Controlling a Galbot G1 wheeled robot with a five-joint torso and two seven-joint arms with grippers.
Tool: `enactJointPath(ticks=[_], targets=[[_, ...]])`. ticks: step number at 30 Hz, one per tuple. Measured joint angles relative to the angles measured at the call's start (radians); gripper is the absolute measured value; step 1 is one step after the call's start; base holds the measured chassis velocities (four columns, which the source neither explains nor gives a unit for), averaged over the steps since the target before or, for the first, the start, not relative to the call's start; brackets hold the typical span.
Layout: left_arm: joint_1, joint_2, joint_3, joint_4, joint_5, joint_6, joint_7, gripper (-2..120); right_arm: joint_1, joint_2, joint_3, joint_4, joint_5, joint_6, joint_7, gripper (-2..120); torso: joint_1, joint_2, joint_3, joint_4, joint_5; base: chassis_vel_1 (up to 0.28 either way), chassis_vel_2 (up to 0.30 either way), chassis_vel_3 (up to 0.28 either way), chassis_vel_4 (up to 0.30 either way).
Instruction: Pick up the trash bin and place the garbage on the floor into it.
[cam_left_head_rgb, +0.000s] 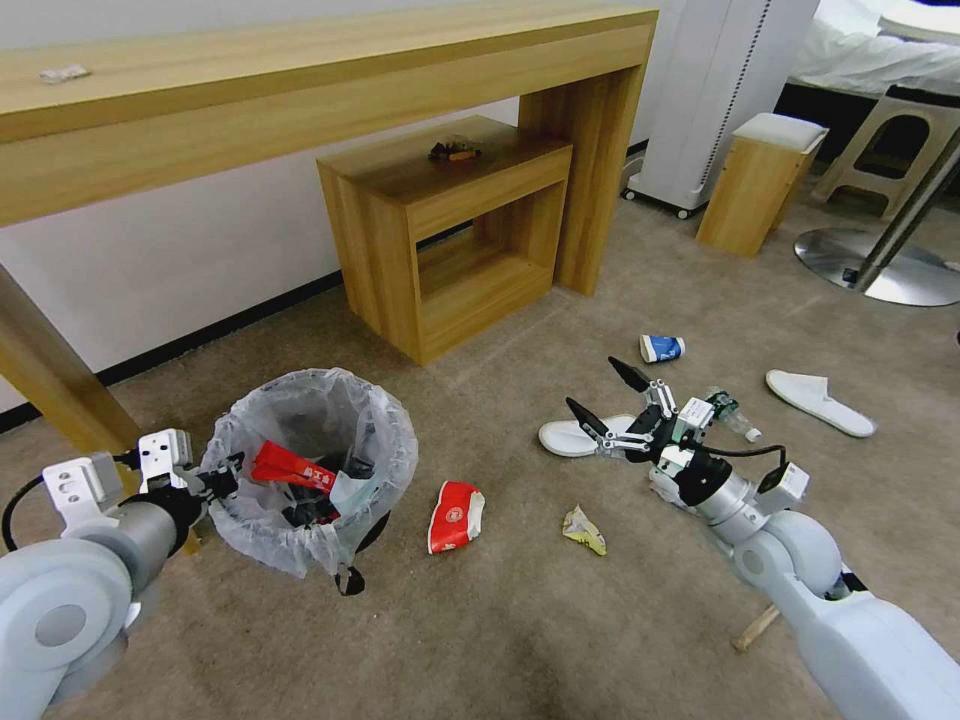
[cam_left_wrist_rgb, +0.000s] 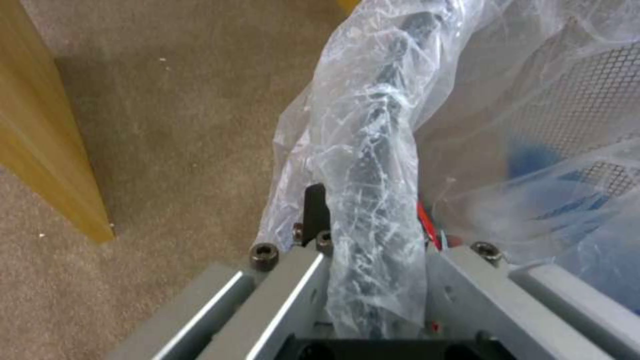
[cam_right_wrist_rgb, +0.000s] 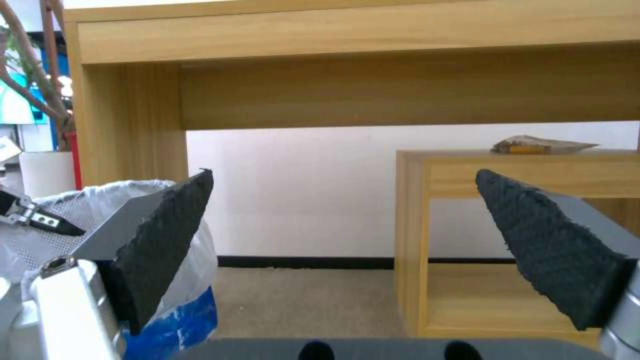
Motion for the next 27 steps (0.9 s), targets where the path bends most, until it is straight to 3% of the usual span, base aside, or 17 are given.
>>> enactJointPath(ticks=[21, 27], targets=[[0.004, -0.002, 0.007, -0.010, 0.004, 0.000, 0.000, 0, -0.012, 0.000, 0.010, -0.007, 0.010, 0.023, 0.009, 100, 0.000, 0.000, 0.000, 0.0000, 0.0000, 0.000, 0.000, 0.000, 0.000], [0.003, -0.003, 0.019, -0.013, 0.006, 0.000, 0.000, 0, -0.070, -0.012, 0.067, 0.005, -0.019, 0.020, 0.052, 100, 0.000, 0.000, 0.000, -0.0001, 0.0001, 0.000, 0.000, 0.000, 0.000]])
